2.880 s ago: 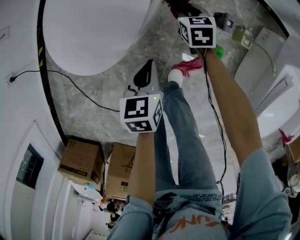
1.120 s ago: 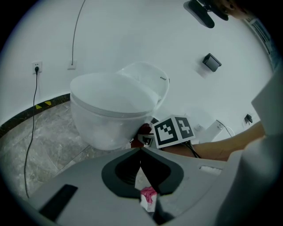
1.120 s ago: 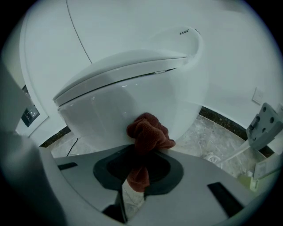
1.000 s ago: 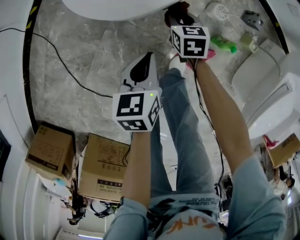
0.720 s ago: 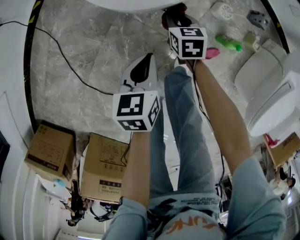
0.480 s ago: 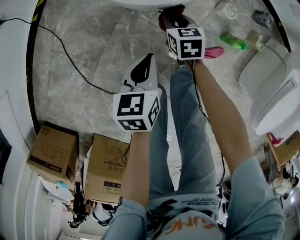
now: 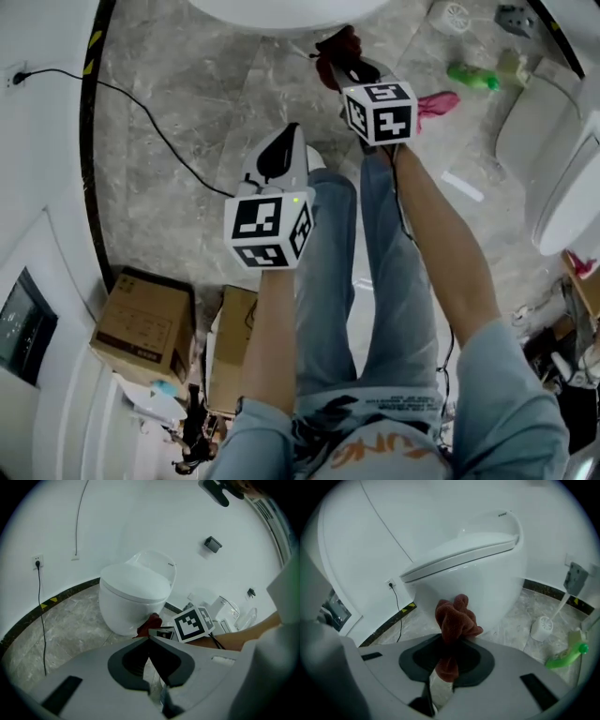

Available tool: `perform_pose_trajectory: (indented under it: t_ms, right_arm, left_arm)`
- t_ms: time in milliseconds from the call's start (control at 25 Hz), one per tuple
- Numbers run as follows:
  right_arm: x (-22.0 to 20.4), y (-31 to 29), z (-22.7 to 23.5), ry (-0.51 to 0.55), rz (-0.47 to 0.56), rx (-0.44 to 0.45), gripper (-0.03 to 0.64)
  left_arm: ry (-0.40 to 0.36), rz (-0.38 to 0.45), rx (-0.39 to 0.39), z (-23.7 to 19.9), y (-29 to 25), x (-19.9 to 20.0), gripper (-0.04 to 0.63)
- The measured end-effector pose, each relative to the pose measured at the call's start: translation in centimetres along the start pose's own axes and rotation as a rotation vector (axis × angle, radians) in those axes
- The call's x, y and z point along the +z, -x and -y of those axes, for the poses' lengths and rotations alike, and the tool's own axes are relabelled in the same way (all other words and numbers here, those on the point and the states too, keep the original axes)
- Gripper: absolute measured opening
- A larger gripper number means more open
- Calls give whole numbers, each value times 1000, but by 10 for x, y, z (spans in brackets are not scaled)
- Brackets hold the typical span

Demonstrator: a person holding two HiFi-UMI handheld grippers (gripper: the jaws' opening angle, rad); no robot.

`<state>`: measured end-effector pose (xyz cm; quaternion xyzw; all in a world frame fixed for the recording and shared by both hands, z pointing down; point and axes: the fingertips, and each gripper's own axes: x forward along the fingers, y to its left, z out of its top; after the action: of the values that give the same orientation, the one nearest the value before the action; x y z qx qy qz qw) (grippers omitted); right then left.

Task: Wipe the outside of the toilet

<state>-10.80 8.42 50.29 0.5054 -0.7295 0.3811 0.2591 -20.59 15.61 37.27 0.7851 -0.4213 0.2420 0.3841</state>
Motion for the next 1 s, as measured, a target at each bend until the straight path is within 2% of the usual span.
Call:
perform_pose_trajectory:
  t_ms: [200,280,520,760,1000]
  right_arm:
    - [-1,27,42,-198,52,-65,69]
    - [3,35,66,-239,79,-97,69]
    - [1,48,131,-279,85,-162,69]
    - [2,51,193,-306,56,-191,67]
    - [30,38,246,-272,43,-174,67]
  left_arm:
    - [-62,-9,-45,23,-8,20,-6]
    - [-82,-18,-56,34,-17,23,-6]
    - [-99,-52,-67,66,-52,26,-6]
    - [-22,-90,-68,110,-92,26,-6]
    - [-7,-137,-75,149,-144,34,-6]
